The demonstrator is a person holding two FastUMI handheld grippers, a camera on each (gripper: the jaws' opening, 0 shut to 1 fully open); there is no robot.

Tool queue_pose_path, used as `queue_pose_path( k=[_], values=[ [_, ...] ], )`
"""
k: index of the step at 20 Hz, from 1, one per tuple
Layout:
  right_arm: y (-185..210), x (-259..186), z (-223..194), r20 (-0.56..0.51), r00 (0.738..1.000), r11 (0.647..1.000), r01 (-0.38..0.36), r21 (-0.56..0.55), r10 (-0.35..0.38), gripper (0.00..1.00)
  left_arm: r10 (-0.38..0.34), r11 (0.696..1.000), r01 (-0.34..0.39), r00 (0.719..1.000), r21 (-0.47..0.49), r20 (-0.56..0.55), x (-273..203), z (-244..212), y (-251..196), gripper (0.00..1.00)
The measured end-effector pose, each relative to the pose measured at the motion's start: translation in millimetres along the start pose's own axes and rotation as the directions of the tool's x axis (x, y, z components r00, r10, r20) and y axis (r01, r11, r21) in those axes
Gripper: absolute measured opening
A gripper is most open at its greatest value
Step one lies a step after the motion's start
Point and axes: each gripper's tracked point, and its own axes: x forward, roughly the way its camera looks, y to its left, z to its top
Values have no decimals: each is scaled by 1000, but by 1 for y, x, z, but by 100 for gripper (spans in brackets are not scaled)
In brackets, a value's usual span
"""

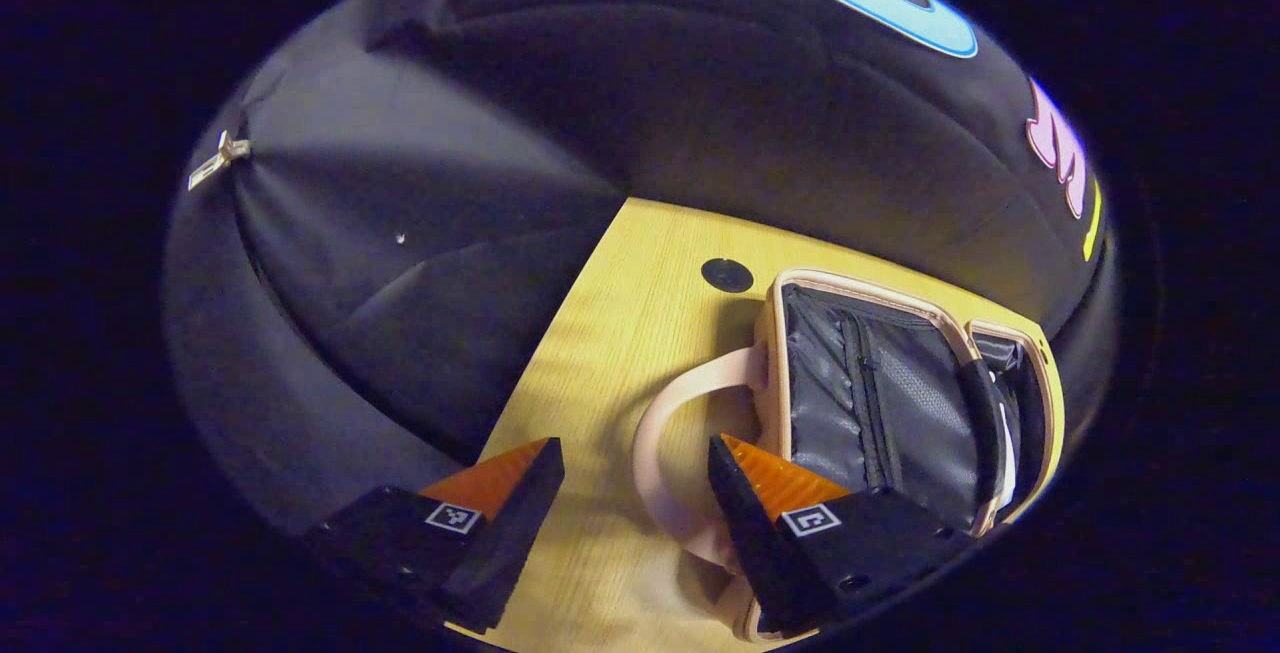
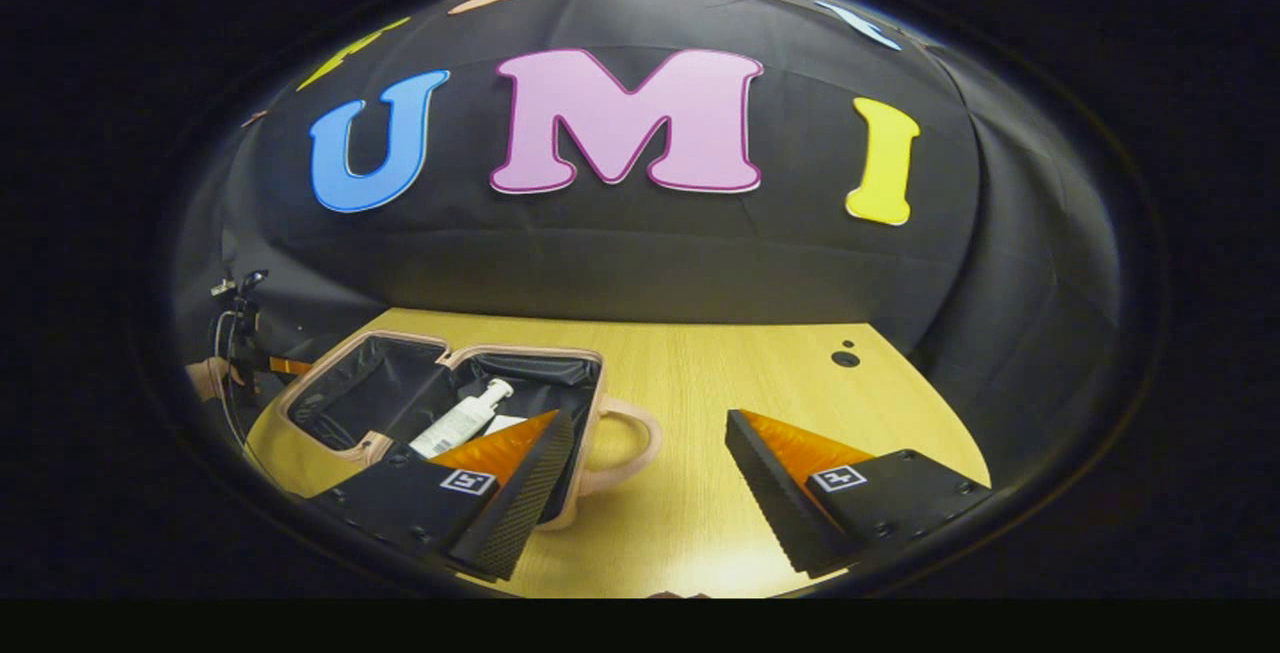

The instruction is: First open the suitcase, pack the skin care products into it, and then close the suitcase.

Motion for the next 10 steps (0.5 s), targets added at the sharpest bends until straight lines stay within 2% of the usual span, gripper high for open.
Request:
queue_pose_path(
  k=[3,4,5,6,7,8,9,10],
  values=[
    [-6,1,-8,-14,1000,1000,12,-4,-12,98,-56,998,56,993,-1,-108,11,-10,-1,87],
    [-7,0,-11,-20,1000,1000,15,-3,-15,100,-43,999,47,989,19,-144,15,-14,2,82],
    [-7,2,-14,-30,999,1000,15,3,-15,98,-23,999,32,981,41,-193,14,-23,8,79],
    [-7,3,-17,-36,999,1000,15,11,-15,98,-12,998,25,982,65,-188,14,-19,7,72],
    [-8,4,-18,-38,999,1000,19,20,-18,98,-27,997,40,984,71,-177,17,-13,2,80],
    [-11,6,-17,-34,999,999,24,26,-23,98,-25,997,40,980,73,-195,23,-19,-3,58],
    [-14,6,-17,-29,999,999,30,26,-29,98,-17,997,33,980,74,-199,27,-21,-3,45],
    [-17,5,-17,-27,999,999,36,23,-35,98,-15,997,30,981,74,-193,26,-19,-3,38]
  ],
)
